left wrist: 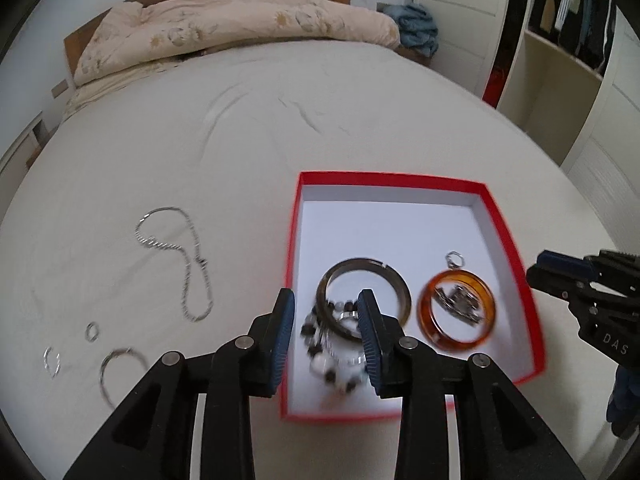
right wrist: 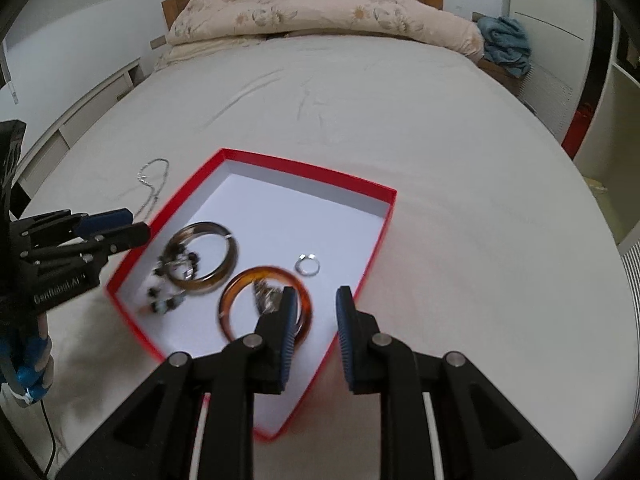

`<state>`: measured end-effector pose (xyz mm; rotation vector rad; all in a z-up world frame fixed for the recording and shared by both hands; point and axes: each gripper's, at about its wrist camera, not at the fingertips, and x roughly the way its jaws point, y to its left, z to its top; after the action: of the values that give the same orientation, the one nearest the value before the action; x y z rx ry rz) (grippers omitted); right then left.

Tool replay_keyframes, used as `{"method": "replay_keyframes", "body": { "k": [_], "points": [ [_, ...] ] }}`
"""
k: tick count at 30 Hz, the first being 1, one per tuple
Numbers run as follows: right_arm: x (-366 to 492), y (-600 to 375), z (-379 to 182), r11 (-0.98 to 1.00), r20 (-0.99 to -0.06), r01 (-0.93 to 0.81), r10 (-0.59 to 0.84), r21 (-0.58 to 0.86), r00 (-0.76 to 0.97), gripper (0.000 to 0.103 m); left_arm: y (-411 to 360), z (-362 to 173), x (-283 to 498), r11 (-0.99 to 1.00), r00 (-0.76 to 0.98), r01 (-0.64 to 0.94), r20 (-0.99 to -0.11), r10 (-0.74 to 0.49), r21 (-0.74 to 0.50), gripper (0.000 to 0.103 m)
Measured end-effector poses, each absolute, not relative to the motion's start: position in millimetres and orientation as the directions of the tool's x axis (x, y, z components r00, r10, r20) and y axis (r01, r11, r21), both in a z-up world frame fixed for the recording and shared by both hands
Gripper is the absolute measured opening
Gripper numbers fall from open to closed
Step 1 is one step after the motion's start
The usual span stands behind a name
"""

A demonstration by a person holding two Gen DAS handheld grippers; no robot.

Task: Organize jewelry
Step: 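Open both tools to drop the bangle and ring into the box, then withdraw both tools from the box toward the remaining jewelry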

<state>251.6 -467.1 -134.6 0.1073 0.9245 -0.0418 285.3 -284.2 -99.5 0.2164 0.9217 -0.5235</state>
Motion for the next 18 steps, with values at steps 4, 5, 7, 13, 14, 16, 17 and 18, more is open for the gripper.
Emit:
{"method": "replay_keyframes", "body": {
  "k": [4,5,7,13,14,16,17,18],
  "points": [
    [222,-451,-112,0.991,-0.781,0.088,0.021,0.097,0.624,0.019,-255,-82,260,0.863,0.505,0.503,-0.794,-0.338,-0.048,0.033],
    [215,-446,-108,0.991,-0.777,0.087,0.025,0.103,0.629,0.019,-244,-77,252,0.866,0.506,0.498,-0.796,-0.332,-0.044,0.034],
    [199,-432,-97,0.990,-0.767,0.081,0.037,0.115,0.641,0.019,-225,-72,238,0.875,0.510,0.484,-0.801,-0.314,-0.035,0.038],
    [156,-387,-75,0.989,-0.741,0.049,0.073,0.142,0.668,0.019,-157,-53,200,0.908,0.550,0.419,-0.794,-0.260,-0.008,0.040],
    [149,-379,-71,0.988,-0.735,0.044,0.081,0.149,0.673,0.019,-142,-50,191,0.916,0.560,0.400,-0.791,-0.246,-0.002,0.042],
    [138,-367,-65,0.987,-0.726,0.035,0.093,0.159,0.682,0.019,-118,-46,179,0.926,0.572,0.377,-0.788,-0.226,0.008,0.042],
    [130,-360,-61,0.985,-0.720,0.031,0.101,0.168,0.687,0.019,-107,-44,173,0.932,0.579,0.363,-0.786,-0.215,0.013,0.043],
    [125,-354,-58,0.984,-0.715,0.028,0.107,0.174,0.691,0.019,-93,-41,166,0.938,0.585,0.346,-0.785,-0.204,0.014,0.043]
  ]
}}
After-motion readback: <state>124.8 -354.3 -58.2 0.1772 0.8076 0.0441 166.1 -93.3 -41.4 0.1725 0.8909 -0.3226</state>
